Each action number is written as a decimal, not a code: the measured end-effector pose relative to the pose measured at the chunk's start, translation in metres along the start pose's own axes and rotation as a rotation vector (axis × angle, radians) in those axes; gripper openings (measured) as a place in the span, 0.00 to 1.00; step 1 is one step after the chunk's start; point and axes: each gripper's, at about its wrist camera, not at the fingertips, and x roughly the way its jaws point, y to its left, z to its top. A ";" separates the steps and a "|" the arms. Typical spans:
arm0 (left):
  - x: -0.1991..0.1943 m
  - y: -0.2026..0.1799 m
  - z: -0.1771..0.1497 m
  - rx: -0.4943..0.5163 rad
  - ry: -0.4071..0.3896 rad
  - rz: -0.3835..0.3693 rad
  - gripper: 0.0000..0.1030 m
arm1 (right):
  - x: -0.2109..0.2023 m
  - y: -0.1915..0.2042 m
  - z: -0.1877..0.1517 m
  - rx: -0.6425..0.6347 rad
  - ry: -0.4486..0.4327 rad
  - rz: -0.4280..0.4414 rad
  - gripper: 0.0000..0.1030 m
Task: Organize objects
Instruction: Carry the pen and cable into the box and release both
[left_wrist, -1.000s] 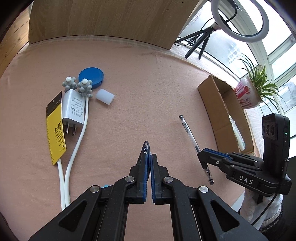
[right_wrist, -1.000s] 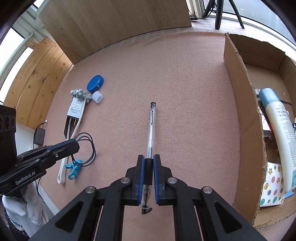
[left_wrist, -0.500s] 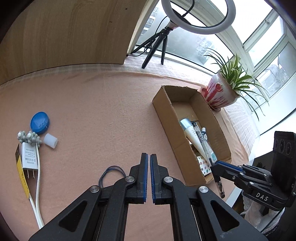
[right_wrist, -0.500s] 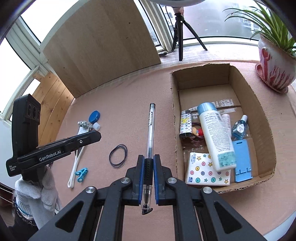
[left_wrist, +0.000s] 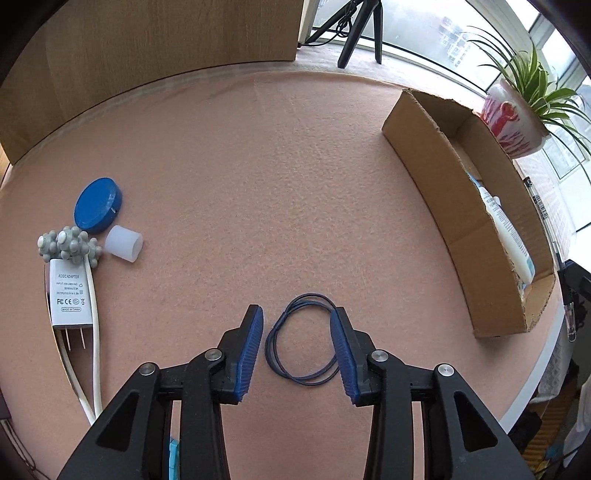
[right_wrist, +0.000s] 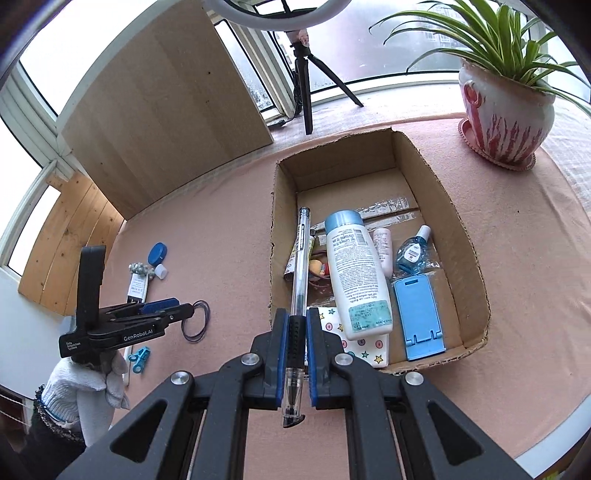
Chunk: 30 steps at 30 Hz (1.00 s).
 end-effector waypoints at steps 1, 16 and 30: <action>0.002 -0.001 0.000 0.012 0.002 0.007 0.39 | 0.000 0.000 0.000 -0.002 -0.001 -0.002 0.08; -0.001 0.002 -0.010 0.031 -0.032 0.017 0.04 | -0.009 -0.008 0.001 0.016 -0.025 -0.001 0.08; -0.061 -0.030 0.020 0.020 -0.160 -0.149 0.04 | -0.010 -0.030 0.012 0.046 -0.017 -0.008 0.02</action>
